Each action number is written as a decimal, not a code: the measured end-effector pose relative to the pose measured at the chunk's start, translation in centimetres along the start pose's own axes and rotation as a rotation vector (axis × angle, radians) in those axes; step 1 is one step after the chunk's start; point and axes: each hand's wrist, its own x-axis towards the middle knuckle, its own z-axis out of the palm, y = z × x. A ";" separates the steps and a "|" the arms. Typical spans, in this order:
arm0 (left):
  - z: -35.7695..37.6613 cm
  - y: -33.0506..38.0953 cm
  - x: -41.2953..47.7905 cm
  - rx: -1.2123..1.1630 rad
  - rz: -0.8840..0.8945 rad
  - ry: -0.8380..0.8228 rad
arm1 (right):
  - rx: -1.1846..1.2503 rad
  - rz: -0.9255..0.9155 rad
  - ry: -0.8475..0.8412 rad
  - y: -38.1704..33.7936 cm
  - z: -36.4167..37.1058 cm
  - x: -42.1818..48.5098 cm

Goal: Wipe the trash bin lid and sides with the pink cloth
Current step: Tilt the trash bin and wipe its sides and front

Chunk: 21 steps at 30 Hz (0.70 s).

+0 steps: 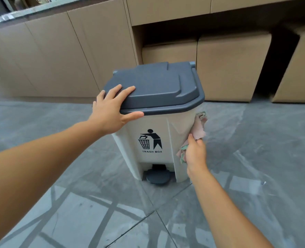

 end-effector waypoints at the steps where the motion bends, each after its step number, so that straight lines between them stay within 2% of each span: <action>1: 0.0 0.3 -0.2 0.003 -0.008 0.004 | 0.023 -0.009 0.004 -0.2 0.0 -0.4; 4: 0.2 1.9 -1.1 0.004 -0.042 0.030 | 0.123 -0.045 0.015 -1.7 0.1 -1.1; 11: 0.7 7.8 -4.9 0.097 -0.154 0.064 | 0.302 -0.256 0.043 -5.3 0.2 -2.0; 14: 0.3 9.4 -6.5 0.135 -0.151 -0.017 | 0.191 -0.343 0.067 -4.1 0.0 -1.9; 17: -1.7 9.5 -6.8 0.346 -0.043 -0.088 | -0.051 -0.422 0.118 -0.1 -0.3 -2.1; 19: -3.3 9.4 -5.8 0.525 0.078 -0.059 | -0.167 -0.329 0.105 3.7 -0.4 -2.8; 21: -4.5 9.4 -4.1 0.624 0.196 0.001 | -0.160 -0.113 0.138 6.9 -0.9 -3.3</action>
